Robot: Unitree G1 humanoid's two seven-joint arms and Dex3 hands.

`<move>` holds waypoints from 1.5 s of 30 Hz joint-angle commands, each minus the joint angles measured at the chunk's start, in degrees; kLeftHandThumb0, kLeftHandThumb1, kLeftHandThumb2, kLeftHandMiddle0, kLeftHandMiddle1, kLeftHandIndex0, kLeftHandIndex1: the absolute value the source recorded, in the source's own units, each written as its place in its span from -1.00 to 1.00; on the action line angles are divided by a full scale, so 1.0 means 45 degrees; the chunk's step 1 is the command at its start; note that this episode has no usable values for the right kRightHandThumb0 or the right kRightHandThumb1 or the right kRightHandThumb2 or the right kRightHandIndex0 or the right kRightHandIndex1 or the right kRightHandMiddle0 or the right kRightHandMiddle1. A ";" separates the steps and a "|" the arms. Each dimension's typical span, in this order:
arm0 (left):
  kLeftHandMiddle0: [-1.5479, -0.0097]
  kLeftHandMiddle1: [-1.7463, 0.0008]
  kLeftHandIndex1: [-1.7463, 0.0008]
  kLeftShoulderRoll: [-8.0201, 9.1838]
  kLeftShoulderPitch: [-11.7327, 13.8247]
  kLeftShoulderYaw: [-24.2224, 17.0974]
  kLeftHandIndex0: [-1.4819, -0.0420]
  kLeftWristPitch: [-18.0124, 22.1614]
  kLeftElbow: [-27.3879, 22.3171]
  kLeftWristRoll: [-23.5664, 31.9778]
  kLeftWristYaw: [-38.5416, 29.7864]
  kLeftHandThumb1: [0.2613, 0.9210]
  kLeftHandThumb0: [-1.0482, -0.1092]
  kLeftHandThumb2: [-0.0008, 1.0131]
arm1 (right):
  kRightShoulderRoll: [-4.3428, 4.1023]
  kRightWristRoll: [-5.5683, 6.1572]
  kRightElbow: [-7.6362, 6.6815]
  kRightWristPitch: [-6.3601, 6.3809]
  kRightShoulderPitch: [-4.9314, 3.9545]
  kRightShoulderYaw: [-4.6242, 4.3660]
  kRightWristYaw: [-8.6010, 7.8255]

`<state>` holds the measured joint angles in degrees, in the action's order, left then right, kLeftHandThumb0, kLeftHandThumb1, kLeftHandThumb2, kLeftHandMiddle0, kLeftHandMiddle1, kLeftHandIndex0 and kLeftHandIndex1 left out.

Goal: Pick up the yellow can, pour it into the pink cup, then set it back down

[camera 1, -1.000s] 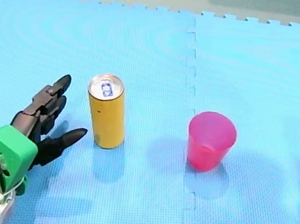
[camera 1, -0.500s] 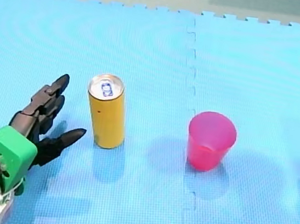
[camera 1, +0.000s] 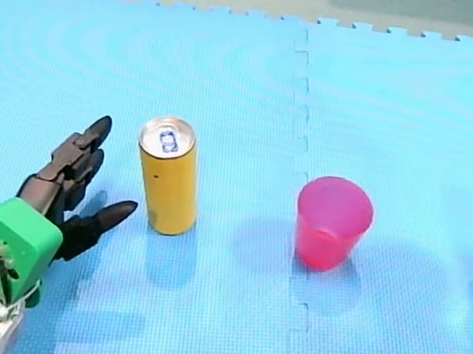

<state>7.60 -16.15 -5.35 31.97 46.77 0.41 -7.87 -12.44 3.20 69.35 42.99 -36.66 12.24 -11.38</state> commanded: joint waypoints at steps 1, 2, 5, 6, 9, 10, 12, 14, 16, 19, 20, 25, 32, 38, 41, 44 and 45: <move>0.73 0.99 1.00 0.0041 -0.0004 0.0004 0.77 -0.0032 -0.0045 0.0033 0.0006 0.95 -1.00 -0.99 | -0.0005 0.0034 -0.0043 0.0070 -0.0018 0.0017 0.0024; 0.73 0.99 1.00 0.0044 0.0000 0.0002 0.77 -0.0022 -0.0035 0.0041 -0.0003 0.95 -1.00 -0.99 | 0.0002 0.0029 -0.0048 0.0073 -0.0010 0.0013 0.0034; 0.73 0.99 1.00 0.0041 0.0004 -0.0005 0.77 -0.0007 -0.0021 0.0065 -0.0024 0.95 -1.00 -0.99 | 0.0013 0.0017 -0.0052 0.0073 -0.0004 0.0005 0.0060; 0.73 0.99 1.00 0.0036 -0.0004 -0.0012 0.77 -0.0009 -0.0014 0.0083 -0.0038 0.95 -1.00 -0.99 | 0.0013 0.0017 -0.0047 0.0068 -0.0007 0.0006 0.0063; 0.73 1.00 1.00 0.0034 -0.0041 -0.0035 0.77 -0.0014 0.0038 0.0134 -0.0090 0.95 -1.00 -0.99 | 0.0012 0.0022 -0.0027 0.0048 -0.0013 0.0011 0.0059; 0.73 1.00 1.00 0.0034 -0.0057 -0.0040 0.77 -0.0008 0.0070 0.0142 -0.0101 0.95 -1.00 -0.99 | 0.0008 0.0022 -0.0018 0.0038 -0.0017 0.0012 0.0055; 0.73 1.00 1.00 0.0031 -0.0089 -0.0048 0.77 0.0004 0.0125 0.0152 -0.0106 0.95 -1.00 -0.99 | -0.0001 0.0024 -0.0008 0.0018 -0.0023 0.0014 0.0045; 0.73 1.00 1.00 0.0019 -0.0124 -0.0059 0.77 0.0010 0.0165 0.0169 -0.0097 0.95 -1.00 -0.99 | -0.0007 0.0020 -0.0011 0.0006 -0.0025 0.0011 0.0047; 0.72 0.99 1.00 -0.0028 -0.0202 -0.0104 0.77 -0.0018 0.0198 0.0234 -0.0066 0.95 -1.00 -0.99 | -0.0009 0.0014 -0.0018 0.0006 -0.0018 0.0007 0.0057; 0.67 0.97 0.99 -0.0096 -0.0429 -0.0193 0.75 -0.0122 0.0276 0.0352 -0.0013 0.95 -1.00 -1.00 | -0.0013 0.0014 -0.0028 0.0014 0.0003 0.0008 0.0060; 0.66 0.97 0.99 -0.0098 -0.0525 -0.0218 0.74 -0.0170 0.0311 0.0384 -0.0017 0.95 -1.00 -1.00 | -0.0013 0.0012 -0.0031 0.0016 0.0007 0.0007 0.0064; 0.65 0.97 0.98 -0.0034 -0.0983 -0.0277 0.72 -0.0376 0.0494 0.0496 -0.0112 0.94 -1.00 -1.00 | -0.0021 -0.0020 -0.0052 0.0036 0.0025 -0.0016 0.0102; 0.64 0.97 0.98 -0.0037 -0.1288 -0.0271 0.71 -0.0406 0.0627 0.0615 -0.0454 0.94 -1.00 -1.00 | -0.0040 -0.0051 -0.0052 0.0065 0.0029 -0.0038 0.0173; 0.61 0.96 0.98 0.0002 -0.1622 -0.0287 0.68 -0.0437 0.0978 0.0655 -0.0682 0.94 -1.00 -1.00 | -0.0047 0.0002 -0.0049 0.0061 0.0017 -0.0004 0.0140; 0.60 0.96 0.98 0.0100 -0.1827 -0.0318 0.67 -0.0433 0.1312 0.0709 -0.0951 0.94 -1.00 -1.00 | -0.0053 0.0047 -0.0050 0.0044 -0.0001 0.0022 0.0101; 0.60 0.97 0.98 0.0289 -0.2067 -0.0301 0.66 -0.0448 0.1678 0.0742 -0.1393 0.89 -1.00 -1.00 | -0.0051 0.0090 -0.0053 0.0034 -0.0018 0.0050 0.0056; 0.60 0.97 0.98 0.0400 -0.2196 -0.0269 0.66 -0.0484 0.1854 0.0714 -0.1595 0.89 -1.00 -1.00 | -0.0046 0.0103 -0.0058 0.0043 -0.0014 0.0059 0.0040</move>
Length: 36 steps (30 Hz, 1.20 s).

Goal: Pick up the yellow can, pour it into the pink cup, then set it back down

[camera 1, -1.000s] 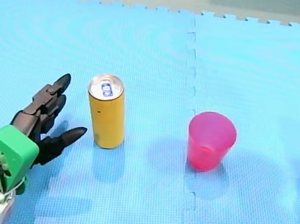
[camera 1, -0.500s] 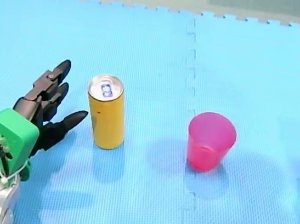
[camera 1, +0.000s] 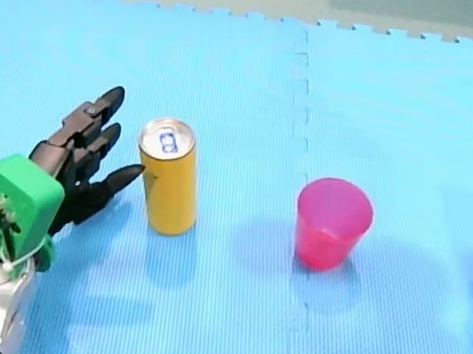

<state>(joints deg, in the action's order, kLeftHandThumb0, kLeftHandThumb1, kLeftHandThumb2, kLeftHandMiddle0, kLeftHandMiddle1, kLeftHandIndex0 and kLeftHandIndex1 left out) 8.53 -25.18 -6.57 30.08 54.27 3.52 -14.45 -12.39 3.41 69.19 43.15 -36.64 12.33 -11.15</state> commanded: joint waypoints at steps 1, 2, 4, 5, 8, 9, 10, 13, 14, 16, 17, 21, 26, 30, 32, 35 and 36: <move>0.59 0.97 0.98 0.0329 -0.0324 0.0054 0.66 -0.0120 0.0368 -0.0028 -0.0386 0.87 -1.00 -1.00 | -0.0053 0.0066 -0.0027 0.0013 -0.0017 0.0046 -0.0020; 0.59 0.97 0.98 0.0432 -0.0429 0.0095 0.65 -0.0158 0.0515 -0.0067 -0.0594 0.86 -1.00 -1.00 | -0.0050 0.0071 -0.0030 0.0017 -0.0015 0.0050 -0.0025; 0.59 0.97 0.98 0.0644 -0.0604 0.0186 0.65 -0.0251 0.0803 -0.0127 -0.1115 0.85 -1.00 -1.00 | -0.0062 0.0082 -0.0042 0.0017 -0.0013 0.0060 -0.0040; 0.59 0.97 0.98 0.0726 -0.0688 0.0200 0.65 -0.0308 0.0941 -0.0101 -0.1428 0.85 -1.00 -1.00 | -0.0072 0.0092 -0.0050 0.0013 -0.0012 0.0067 -0.0052; 0.58 0.97 0.98 0.0847 -0.0913 0.0104 0.64 -0.0569 0.1247 0.0171 -0.2421 0.85 -1.00 -0.99 | -0.0090 0.0108 -0.0067 0.0008 -0.0005 0.0080 -0.0067; 0.58 0.97 0.98 0.0861 -0.0980 0.0039 0.64 -0.0707 0.1321 0.0310 -0.2761 0.86 -1.00 -0.99 | -0.0097 0.0108 -0.0076 0.0011 -0.0001 0.0081 -0.0062; 0.57 0.96 0.98 0.0864 -0.1041 -0.0031 0.63 -0.0839 0.1392 0.0448 -0.3054 0.86 -1.00 -0.99 | -0.0102 0.0106 -0.0088 0.0018 0.0006 0.0080 -0.0054; 0.55 0.96 0.98 0.0848 -0.1137 -0.0196 0.61 -0.1081 0.1508 0.0740 -0.3546 0.84 -1.00 -1.00 | -0.0103 0.0100 -0.0106 0.0019 0.0012 0.0075 -0.0031; 0.55 0.96 0.98 0.0832 -0.1148 -0.0233 0.61 -0.1124 0.1516 0.0794 -0.3630 0.83 -1.00 -1.00 | -0.0110 0.0107 -0.0111 0.0018 0.0015 0.0079 -0.0040; 0.54 0.96 0.98 0.0805 -0.1157 -0.0292 0.60 -0.1203 0.1523 0.0905 -0.3810 0.81 -1.00 -1.00 | -0.0120 0.0120 -0.0114 0.0023 0.0024 0.0089 -0.0059; 0.54 0.96 0.98 0.0799 -0.1157 -0.0315 0.60 -0.1235 0.1525 0.0944 -0.3898 0.80 -1.00 -1.00 | -0.0121 0.0124 -0.0115 0.0031 0.0029 0.0091 -0.0065; 0.53 0.97 0.98 0.0820 -0.1133 -0.0353 0.59 -0.1303 0.1507 0.1009 -0.4254 0.78 -1.00 -1.00 | -0.0126 0.0131 -0.0112 0.0054 0.0049 0.0094 -0.0085; 0.54 0.97 0.99 0.0833 -0.1026 -0.0376 0.59 -0.1226 0.1415 0.1052 -0.4609 0.76 -1.00 -1.00 | -0.0130 0.0112 -0.0121 0.0087 0.0073 0.0079 -0.0075; 0.56 0.99 1.00 0.0835 -0.0944 -0.0342 0.61 -0.1218 0.1298 0.1019 -0.4778 0.76 -1.00 -1.00 | -0.0139 0.0077 -0.0123 0.0127 0.0080 0.0051 -0.0051; 0.57 0.99 1.00 0.0814 -0.0918 -0.0322 0.61 -0.1216 0.1255 0.0997 -0.4798 0.76 -1.00 -1.00 | -0.0151 0.0066 -0.0127 0.0140 0.0087 0.0041 -0.0047; 0.58 1.00 1.00 0.0784 -0.0889 -0.0297 0.62 -0.1203 0.1200 0.0977 -0.4802 0.76 -1.00 -1.00 | -0.0158 0.0044 -0.0135 0.0159 0.0109 0.0019 -0.0026; 0.58 1.00 1.00 0.0781 -0.0879 -0.0284 0.62 -0.1185 0.1179 0.0963 -0.4791 0.76 -1.00 -1.00 | -0.0165 0.0011 -0.0140 0.0172 0.0115 -0.0004 0.0009</move>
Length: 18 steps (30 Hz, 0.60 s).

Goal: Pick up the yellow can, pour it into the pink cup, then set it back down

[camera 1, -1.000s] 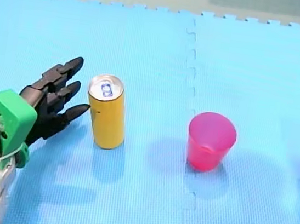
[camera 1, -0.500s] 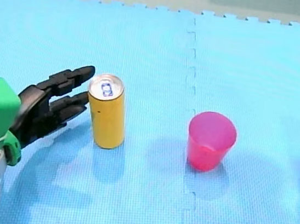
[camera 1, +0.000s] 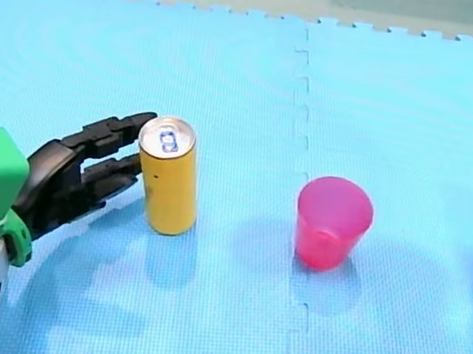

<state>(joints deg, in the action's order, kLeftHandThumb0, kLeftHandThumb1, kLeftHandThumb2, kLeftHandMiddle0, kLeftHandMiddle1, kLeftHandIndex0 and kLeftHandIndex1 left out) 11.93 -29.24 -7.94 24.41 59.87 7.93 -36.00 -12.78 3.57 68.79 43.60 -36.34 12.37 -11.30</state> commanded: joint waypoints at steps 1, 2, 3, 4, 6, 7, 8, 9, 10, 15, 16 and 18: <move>0.59 1.00 1.00 0.0020 0.0034 0.0041 0.63 0.0109 -0.0092 -0.0041 0.0025 0.70 -0.99 -1.00 | -0.0094 -0.0092 -0.0056 0.0099 0.0057 -0.0051 0.0114; 0.59 1.00 1.00 0.0016 0.0046 0.0065 0.65 0.0141 -0.0125 -0.0072 0.0060 0.63 -0.97 -1.00 | -0.0110 -0.0161 -0.0061 0.0124 0.0063 -0.0089 0.0189; 0.60 1.00 1.00 0.0008 0.0059 0.0097 0.66 0.0172 -0.0163 -0.0115 0.0115 0.58 -0.95 -1.00 | -0.0124 -0.0228 -0.0065 0.0144 0.0068 -0.0125 0.0265; 0.61 1.00 1.00 0.0004 0.0072 0.0146 0.67 0.0200 -0.0199 -0.0186 0.0197 0.51 -0.91 -1.00 | -0.0135 -0.0277 -0.0068 0.0159 0.0071 -0.0149 0.0326; 0.62 1.00 1.00 0.0004 0.0111 0.0261 0.68 0.0238 -0.0280 -0.0349 0.0365 0.44 -0.87 -1.00 | -0.0148 -0.0324 -0.0073 0.0177 0.0084 -0.0166 0.0389; 0.62 1.00 1.00 0.0011 0.0144 0.0322 0.69 0.0251 -0.0341 -0.0424 0.0433 0.41 -0.85 -1.00 | -0.0150 -0.0335 -0.0074 0.0184 0.0090 -0.0166 0.0402; 0.63 1.00 1.00 0.0017 0.0177 0.0375 0.69 0.0260 -0.0403 -0.0477 0.0486 0.37 -0.83 -1.00 | -0.0152 -0.0340 -0.0072 0.0187 0.0093 -0.0164 0.0405; 0.64 1.00 1.00 0.0022 0.0203 0.0417 0.69 0.0270 -0.0452 -0.0522 0.0534 0.34 -0.82 -1.00 | -0.0154 -0.0340 -0.0069 0.0189 0.0093 -0.0162 0.0401; 0.64 1.00 1.00 0.0025 0.0229 0.0463 0.70 0.0300 -0.0496 -0.0592 0.0613 0.33 -0.81 -1.00 | -0.0157 -0.0333 -0.0067 0.0187 0.0094 -0.0158 0.0388; 0.64 1.00 1.00 0.0017 0.0322 0.0623 0.71 0.0483 -0.0610 -0.0846 0.0995 0.30 -0.80 -1.00 | -0.0175 -0.0315 -0.0069 0.0188 0.0095 -0.0152 0.0353; 0.64 1.00 1.00 0.0010 0.0338 0.0641 0.71 0.0497 -0.0627 -0.0860 0.1044 0.30 -0.81 -1.00 | -0.0176 -0.0315 -0.0073 0.0193 0.0101 -0.0152 0.0354; 0.63 1.00 1.00 -0.0035 0.0373 0.0670 0.71 0.0550 -0.0662 -0.0896 0.1212 0.31 -0.82 -1.00 | -0.0176 -0.0317 -0.0071 0.0194 0.0105 -0.0153 0.0358</move>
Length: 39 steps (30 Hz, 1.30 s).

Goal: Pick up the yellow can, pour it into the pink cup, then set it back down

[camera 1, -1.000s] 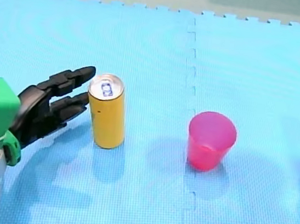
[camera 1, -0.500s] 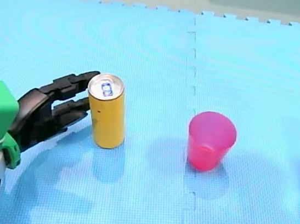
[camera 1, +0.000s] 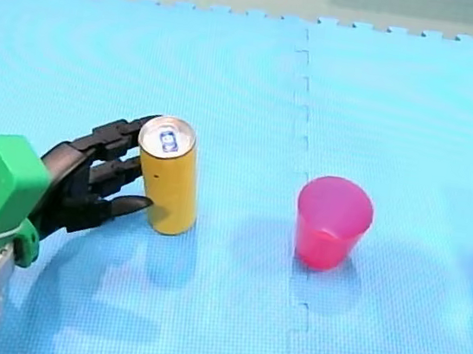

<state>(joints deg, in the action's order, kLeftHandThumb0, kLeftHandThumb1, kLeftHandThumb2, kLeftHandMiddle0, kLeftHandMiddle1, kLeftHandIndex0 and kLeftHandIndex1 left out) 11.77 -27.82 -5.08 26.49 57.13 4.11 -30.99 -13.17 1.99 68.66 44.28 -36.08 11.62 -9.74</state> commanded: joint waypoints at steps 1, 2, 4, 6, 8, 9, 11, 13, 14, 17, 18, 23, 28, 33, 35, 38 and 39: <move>0.63 1.00 1.00 -0.0059 0.0103 0.0047 0.71 0.0167 -0.0089 -0.0086 0.0282 0.31 -0.82 -1.00 | -0.0086 0.0036 -0.0043 0.0041 0.0048 0.0014 0.0013; 0.63 1.00 1.00 -0.0122 0.0154 0.0061 0.71 0.0252 -0.0120 -0.0126 0.0466 0.33 -0.84 -0.99 | -0.0081 0.0041 -0.0048 0.0043 0.0052 0.0016 0.0012; 0.63 1.00 1.00 -0.0212 0.0232 0.0086 0.71 0.0381 -0.0150 -0.0216 0.0816 0.35 -0.88 -0.99 | -0.0069 0.0049 -0.0065 0.0052 0.0067 0.0018 0.0008; 0.63 1.00 1.00 -0.0247 0.0264 0.0118 0.72 0.0436 -0.0152 -0.0292 0.1063 0.36 -0.89 -0.99 | -0.0063 0.0052 -0.0080 0.0055 0.0076 0.0016 0.0008; 0.63 1.00 1.00 -0.0272 0.0275 0.0146 0.71 0.0479 -0.0122 -0.0343 0.1224 0.37 -0.90 -0.99 | -0.0059 0.0049 -0.0098 0.0050 0.0084 0.0011 0.0016; 0.63 1.00 1.00 -0.0287 0.0278 0.0160 0.71 0.0500 -0.0095 -0.0363 0.1285 0.37 -0.90 -0.99 | -0.0058 0.0045 -0.0104 0.0048 0.0086 0.0009 0.0023; 0.63 1.00 1.00 -0.0316 0.0284 0.0183 0.71 0.0516 -0.0069 -0.0389 0.1386 0.37 -0.90 -0.99 | -0.0062 0.0039 -0.0117 0.0052 0.0093 0.0004 0.0032; 0.63 1.00 1.00 -0.0334 0.0293 0.0202 0.71 0.0508 -0.0079 -0.0401 0.1471 0.40 -0.94 -0.99 | -0.0068 0.0038 -0.0130 0.0055 0.0101 0.0003 0.0028; 0.63 1.00 1.00 -0.0341 0.0293 0.0212 0.71 0.0499 -0.0078 -0.0408 0.1517 0.41 -0.96 -0.98 | -0.0070 0.0040 -0.0133 0.0052 0.0105 0.0003 0.0023; 0.63 1.00 1.00 -0.0350 0.0275 0.0222 0.71 0.0458 -0.0065 -0.0407 0.1626 0.44 -0.98 -0.98 | -0.0067 0.0041 -0.0139 0.0052 0.0122 0.0000 0.0017; 0.63 1.00 1.00 -0.0352 0.0263 0.0213 0.71 0.0440 -0.0060 -0.0392 0.1654 0.45 -0.99 -0.98 | -0.0068 0.0036 -0.0139 0.0056 0.0125 -0.0003 0.0024; 0.56 0.97 0.99 -0.0374 0.0172 0.0155 0.67 0.0410 0.0063 -0.0350 0.1862 0.72 -1.00 -0.93 | -0.0087 0.0030 -0.0129 0.0058 0.0123 -0.0009 0.0031; 0.55 0.97 0.98 -0.0374 0.0059 0.0178 0.66 0.0500 0.0282 -0.0404 0.2004 0.76 -1.00 -0.93 | -0.0079 0.0013 -0.0129 0.0083 0.0134 -0.0030 0.0044; 0.55 0.97 0.98 -0.0377 -0.0086 0.0182 0.64 0.0503 0.0411 -0.0408 0.2030 0.78 -1.00 -0.94 | -0.0069 0.0010 -0.0172 0.0117 0.0161 -0.0054 0.0063; 0.54 0.97 0.98 -0.0399 -0.0176 0.0188 0.64 0.0477 0.0452 -0.0415 0.2060 0.78 -1.00 -0.95 | -0.0073 0.0012 -0.0189 0.0122 0.0167 -0.0062 0.0066; 0.54 0.97 0.98 -0.0448 -0.0282 0.0200 0.63 0.0488 0.0538 -0.0434 0.2134 0.78 -1.00 -0.96 | -0.0067 0.0016 -0.0206 0.0117 0.0170 -0.0070 0.0073; 0.54 0.98 0.98 -0.0459 -0.0319 0.0201 0.63 0.0503 0.0581 -0.0439 0.2155 0.78 -1.00 -0.96 | -0.0060 0.0017 -0.0207 0.0112 0.0167 -0.0074 0.0078</move>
<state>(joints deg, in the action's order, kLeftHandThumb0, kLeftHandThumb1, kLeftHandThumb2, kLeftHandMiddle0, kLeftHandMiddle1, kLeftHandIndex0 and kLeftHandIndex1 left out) 9.69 -28.80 -4.14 28.53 59.37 2.29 -21.51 -13.18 1.96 67.87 44.58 -35.53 11.23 -9.56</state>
